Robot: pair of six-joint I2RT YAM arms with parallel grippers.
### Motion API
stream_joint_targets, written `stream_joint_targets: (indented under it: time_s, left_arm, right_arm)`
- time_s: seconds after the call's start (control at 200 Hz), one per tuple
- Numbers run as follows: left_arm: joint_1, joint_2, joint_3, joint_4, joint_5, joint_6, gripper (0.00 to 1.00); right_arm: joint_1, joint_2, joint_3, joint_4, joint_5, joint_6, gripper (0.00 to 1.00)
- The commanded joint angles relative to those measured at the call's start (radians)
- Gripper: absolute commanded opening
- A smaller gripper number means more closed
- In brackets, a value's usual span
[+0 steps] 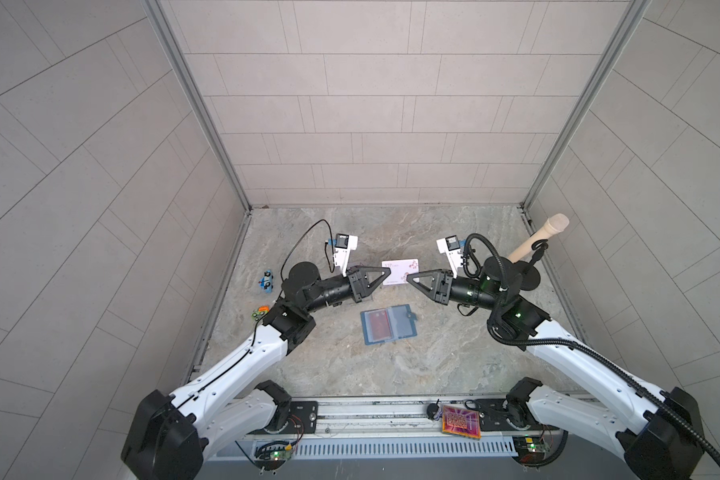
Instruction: Take the credit cards out of the card holder
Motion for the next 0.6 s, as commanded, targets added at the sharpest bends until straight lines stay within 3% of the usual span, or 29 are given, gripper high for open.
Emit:
stream_joint_targets:
  time_s: [0.0, 0.07, 0.135, 0.175, 0.375, 0.596]
  left_arm:
    - [0.003, -0.016, -0.008, 0.009, 0.037, 0.032, 0.10]
    - [0.003, -0.021, 0.002, -0.028, 0.045, 0.062, 0.20]
    - [0.004, -0.030, 0.023, -0.103, 0.049, 0.125, 0.51]
    - [0.004, -0.037, 0.048, -0.191, 0.043, 0.193, 0.59]
    - [0.015, -0.044, 0.258, -0.771, -0.048, 0.587, 0.66]
    - [0.014, 0.016, 0.466, -1.131, 0.079, 0.866, 0.67]
  right_arm:
    - [0.000, -0.030, 0.019, -0.021, 0.021, -0.016, 0.10]
    - [-0.001, -0.034, 0.019, -0.038, 0.019, -0.027, 0.03]
    - [0.003, -0.031, 0.019, -0.039, 0.021, -0.027, 0.00]
    - [0.006, -0.029, 0.028, -0.055, 0.014, -0.039, 0.00]
    - [0.029, -0.032, 0.112, -0.277, -0.029, -0.223, 0.00]
    - [0.053, 0.010, 0.263, -0.622, -0.198, -0.519, 0.00]
